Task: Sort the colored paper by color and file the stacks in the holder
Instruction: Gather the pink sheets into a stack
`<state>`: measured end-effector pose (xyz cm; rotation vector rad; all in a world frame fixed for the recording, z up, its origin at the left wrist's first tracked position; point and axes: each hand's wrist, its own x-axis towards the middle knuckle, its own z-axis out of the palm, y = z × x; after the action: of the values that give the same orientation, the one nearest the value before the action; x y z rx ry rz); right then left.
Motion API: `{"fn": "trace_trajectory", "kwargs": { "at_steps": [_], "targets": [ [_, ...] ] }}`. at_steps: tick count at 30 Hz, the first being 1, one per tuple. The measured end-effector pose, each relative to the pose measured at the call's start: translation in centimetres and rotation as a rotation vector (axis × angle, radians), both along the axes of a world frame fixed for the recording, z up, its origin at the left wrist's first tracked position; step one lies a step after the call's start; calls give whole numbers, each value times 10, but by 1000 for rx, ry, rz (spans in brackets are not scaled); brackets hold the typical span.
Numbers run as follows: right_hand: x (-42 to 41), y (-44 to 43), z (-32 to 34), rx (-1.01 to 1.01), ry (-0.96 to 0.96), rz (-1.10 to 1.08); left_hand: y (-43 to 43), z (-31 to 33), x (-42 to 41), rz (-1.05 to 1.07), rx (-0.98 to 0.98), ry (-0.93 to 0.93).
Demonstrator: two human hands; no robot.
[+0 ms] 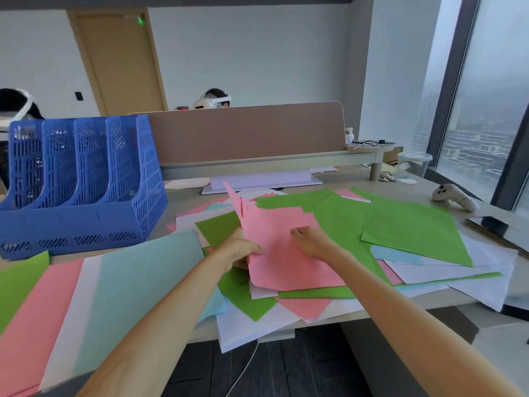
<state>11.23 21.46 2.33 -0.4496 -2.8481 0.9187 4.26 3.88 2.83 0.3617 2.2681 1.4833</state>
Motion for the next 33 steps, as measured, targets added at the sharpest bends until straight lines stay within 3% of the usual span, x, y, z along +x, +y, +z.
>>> {"fn": "trace_trajectory", "kwargs": {
  "at_steps": [5,8,10,14,24,27,33],
  "targets": [
    [9,21,0,-285,254,-191,-10,2,-4,56,96,178],
    [13,35,0,-621,414,-285,-23,11,-1,42,200,287],
    [16,40,5,-800,454,-268,-29,19,1,36,250,326],
    [23,33,24,-943,560,-89,-34,34,7,62,265,389],
    [41,14,91,-715,823,25,-37,91,19,14,348,417],
    [46,9,90,-659,855,12,-37,90,26,-19,393,439],
    [48,4,70,-626,848,0,-36,85,33,132,565,564]
  ]
}}
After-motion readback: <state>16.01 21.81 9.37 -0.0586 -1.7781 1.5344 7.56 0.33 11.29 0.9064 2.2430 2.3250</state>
